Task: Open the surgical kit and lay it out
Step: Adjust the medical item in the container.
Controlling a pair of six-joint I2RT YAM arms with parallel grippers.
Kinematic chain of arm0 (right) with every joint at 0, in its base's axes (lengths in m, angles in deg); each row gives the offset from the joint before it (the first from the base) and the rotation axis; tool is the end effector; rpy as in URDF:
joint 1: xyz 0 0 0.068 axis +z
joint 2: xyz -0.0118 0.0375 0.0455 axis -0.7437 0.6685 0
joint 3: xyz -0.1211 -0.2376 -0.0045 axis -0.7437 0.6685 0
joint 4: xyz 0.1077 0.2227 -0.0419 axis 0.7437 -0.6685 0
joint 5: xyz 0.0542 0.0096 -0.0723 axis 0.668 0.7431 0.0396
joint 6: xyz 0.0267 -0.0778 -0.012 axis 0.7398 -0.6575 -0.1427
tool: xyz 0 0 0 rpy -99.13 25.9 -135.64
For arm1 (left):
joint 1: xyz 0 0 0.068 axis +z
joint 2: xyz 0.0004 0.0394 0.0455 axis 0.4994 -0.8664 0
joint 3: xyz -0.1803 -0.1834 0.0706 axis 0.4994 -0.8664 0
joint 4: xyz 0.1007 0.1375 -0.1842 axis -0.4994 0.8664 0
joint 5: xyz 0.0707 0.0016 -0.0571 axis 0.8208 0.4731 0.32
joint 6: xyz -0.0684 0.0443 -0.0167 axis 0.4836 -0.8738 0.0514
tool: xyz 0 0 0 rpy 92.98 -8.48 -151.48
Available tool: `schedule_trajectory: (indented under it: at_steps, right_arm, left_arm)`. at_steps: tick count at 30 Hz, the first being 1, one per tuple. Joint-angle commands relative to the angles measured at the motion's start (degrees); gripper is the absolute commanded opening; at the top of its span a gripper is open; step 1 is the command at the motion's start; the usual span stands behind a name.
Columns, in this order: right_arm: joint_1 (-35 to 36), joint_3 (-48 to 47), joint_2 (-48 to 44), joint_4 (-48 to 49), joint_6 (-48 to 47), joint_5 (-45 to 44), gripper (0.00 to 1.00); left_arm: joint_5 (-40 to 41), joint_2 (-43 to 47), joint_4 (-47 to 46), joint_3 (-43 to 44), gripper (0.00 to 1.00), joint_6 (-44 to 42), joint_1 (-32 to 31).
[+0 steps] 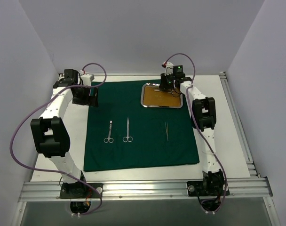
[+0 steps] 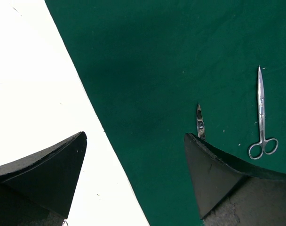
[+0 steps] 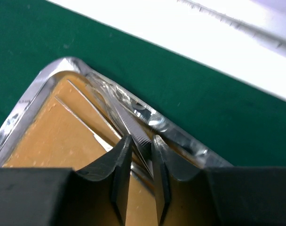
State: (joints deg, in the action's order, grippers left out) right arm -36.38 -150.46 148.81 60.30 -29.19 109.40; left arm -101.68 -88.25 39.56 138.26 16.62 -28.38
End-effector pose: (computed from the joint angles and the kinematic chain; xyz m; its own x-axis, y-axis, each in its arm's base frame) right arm 0.5821 0.1546 0.1556 -0.3699 -0.1598 -0.9152 -0.6248 0.7719 0.1177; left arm 0.3949 -0.0077 0.2384 -0.8406 0.1541 -0.5192 0.2559 0.9579 -0.1301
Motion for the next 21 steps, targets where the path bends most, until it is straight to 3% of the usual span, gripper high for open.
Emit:
schedule_trajectory:
  at_steps: [1, 10, 21]
  right_arm:
    - [1.1, 4.1, -4.5, -2.9, -2.3, 0.8, 0.18]
    - [1.9, 8.3, -9.3, -5.1, -6.1, 1.3, 0.01]
    - [2.5, 14.1, -16.3, -4.5, -6.0, 1.3, 0.00]
  left_arm:
    - [-0.2, -0.3, -0.1, 2.7, 0.94, -0.1, 0.2]
    - [-0.5, 0.0, 0.4, 2.5, 0.94, -0.2, 0.2]
    - [-1.6, 0.5, 0.8, 2.4, 0.94, -0.2, 0.1]
